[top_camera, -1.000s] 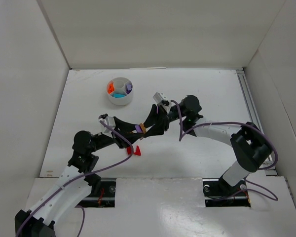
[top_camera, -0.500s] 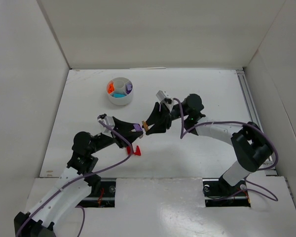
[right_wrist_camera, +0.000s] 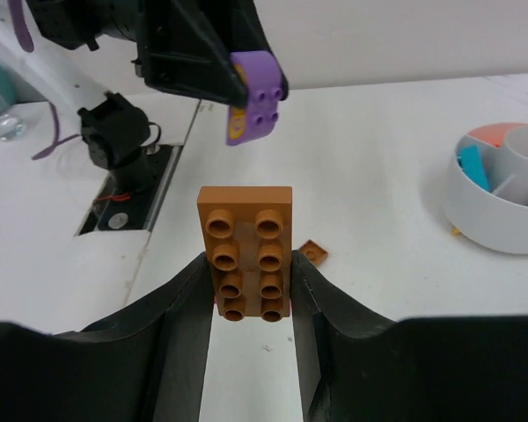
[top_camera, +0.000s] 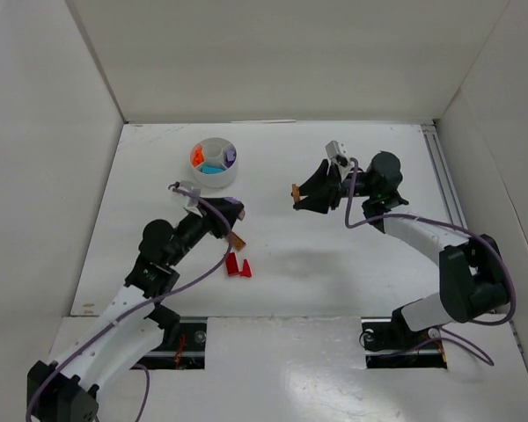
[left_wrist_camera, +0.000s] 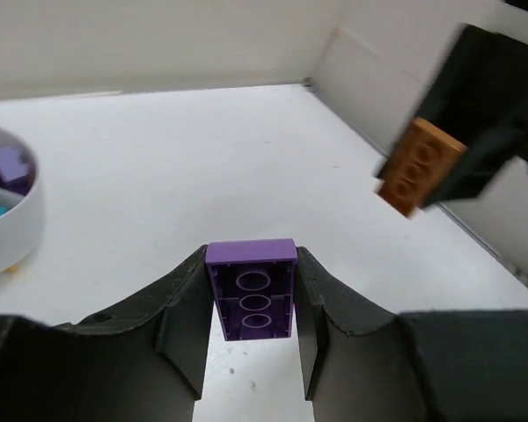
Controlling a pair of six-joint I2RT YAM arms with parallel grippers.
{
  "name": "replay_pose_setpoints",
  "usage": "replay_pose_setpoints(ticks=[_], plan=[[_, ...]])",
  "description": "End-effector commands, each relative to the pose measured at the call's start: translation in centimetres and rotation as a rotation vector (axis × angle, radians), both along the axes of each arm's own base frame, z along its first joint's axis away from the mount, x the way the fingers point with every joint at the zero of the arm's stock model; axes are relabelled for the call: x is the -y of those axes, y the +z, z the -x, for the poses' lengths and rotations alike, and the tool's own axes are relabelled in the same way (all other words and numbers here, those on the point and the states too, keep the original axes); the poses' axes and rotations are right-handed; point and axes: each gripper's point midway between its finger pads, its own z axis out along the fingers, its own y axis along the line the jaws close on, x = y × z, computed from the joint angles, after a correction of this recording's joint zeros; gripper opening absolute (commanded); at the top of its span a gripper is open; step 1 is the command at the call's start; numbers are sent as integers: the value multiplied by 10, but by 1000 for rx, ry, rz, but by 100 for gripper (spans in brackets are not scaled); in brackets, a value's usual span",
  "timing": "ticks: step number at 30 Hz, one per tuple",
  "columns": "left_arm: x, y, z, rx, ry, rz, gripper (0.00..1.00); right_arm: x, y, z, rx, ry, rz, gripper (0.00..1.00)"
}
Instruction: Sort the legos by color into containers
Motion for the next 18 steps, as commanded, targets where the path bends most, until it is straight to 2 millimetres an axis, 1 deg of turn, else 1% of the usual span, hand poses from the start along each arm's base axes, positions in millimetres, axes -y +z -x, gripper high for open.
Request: replay_pose_setpoints(ticks=[1, 2, 3, 4, 5, 6, 7, 8, 9, 10, 11, 12, 14, 15, 16, 17, 18], plan=[[-25, 23, -47, -54, 261, 99, 0, 13, -7, -8, 29, -52, 10, 0], [-36, 32, -63, -64, 362, 122, 0, 13, -10, -9, 20, -64, 12, 0], [-42, 31, -75, -78, 414, 117, 0, 13, -10, -11, 19, -76, 10, 0], [-44, 26, -87, -106, 458, 99, 0, 16, -10, -14, 28, -87, 10, 0], [-44, 19, -111, -174, 518, 76, 0, 16, -14, -15, 20, -97, 15, 0], [-54, 16, -128, -211, 587, 66, 0, 16, -14, -15, 19, -97, 15, 0], [-55, 13, -141, -249, 615, 57, 0, 19, -16, -18, 21, -108, 18, 0], [-50, -12, -161, -321, 649, 8, 0, 19, -19, -20, 27, -109, 21, 0], [-54, 4, -177, -308, 705, 17, 0, 19, -21, -22, 23, -119, 25, 0], [-58, 0, -188, -311, 741, 1, 0, 19, -23, -22, 19, -120, 30, 0], [-57, -3, -197, -315, 753, -18, 0, 23, -24, -26, 24, -134, 33, 0], [-51, -9, -213, -330, 764, -35, 0, 23, -25, -25, 14, -134, 37, 0], [-52, -16, -229, -332, 803, -62, 0, 31, -30, -33, 6, -167, 49, 0], [-55, -35, -239, -364, 831, -98, 0, 31, -33, -34, 15, -168, 56, 0], [-55, -27, -248, -345, 851, -95, 0, 35, -33, -40, 18, -192, 64, 0], [-58, -30, -253, -339, 872, -124, 0, 37, -44, -40, -29, -207, 93, 0], [-57, -35, -263, -335, 887, -156, 0, 43, -50, -50, -38, -248, 132, 0]])
